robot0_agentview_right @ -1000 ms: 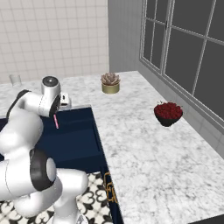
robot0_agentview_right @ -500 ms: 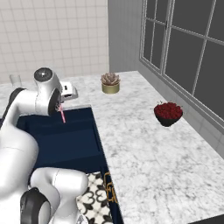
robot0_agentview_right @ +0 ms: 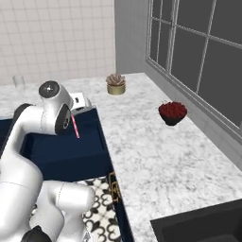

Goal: Take a straw from the drawer in front and place it inside the glass cup on the dining counter.

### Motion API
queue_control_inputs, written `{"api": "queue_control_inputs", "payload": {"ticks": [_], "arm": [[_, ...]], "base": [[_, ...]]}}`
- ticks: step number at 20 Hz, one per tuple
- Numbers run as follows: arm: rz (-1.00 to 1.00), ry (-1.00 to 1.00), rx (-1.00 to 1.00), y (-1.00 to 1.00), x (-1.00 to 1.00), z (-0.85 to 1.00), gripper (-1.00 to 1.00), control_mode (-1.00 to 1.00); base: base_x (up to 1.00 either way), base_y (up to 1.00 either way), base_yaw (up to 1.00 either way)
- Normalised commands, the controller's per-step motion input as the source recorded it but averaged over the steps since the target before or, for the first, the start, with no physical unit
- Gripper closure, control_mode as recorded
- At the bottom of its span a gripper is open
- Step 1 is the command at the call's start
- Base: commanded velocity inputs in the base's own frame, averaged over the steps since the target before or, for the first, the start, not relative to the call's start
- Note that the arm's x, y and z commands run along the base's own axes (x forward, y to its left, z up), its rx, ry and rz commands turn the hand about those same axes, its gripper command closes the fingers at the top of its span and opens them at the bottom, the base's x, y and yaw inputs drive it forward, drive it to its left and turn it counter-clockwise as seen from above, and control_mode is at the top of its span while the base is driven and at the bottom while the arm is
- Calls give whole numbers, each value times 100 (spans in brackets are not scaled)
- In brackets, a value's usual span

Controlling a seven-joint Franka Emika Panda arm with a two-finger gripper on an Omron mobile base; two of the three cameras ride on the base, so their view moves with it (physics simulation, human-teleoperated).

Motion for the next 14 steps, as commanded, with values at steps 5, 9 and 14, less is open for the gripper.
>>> {"api": "queue_control_inputs", "payload": {"ticks": [5,9,14], "arm": [[0,0,0,0,0,0,100,100],[0,0,0,0,0,0,100,100],[0,0,0,0,0,0,100,100]], "base": [[-100,56,2],[-62,100,0],[-28,100,0]]}}
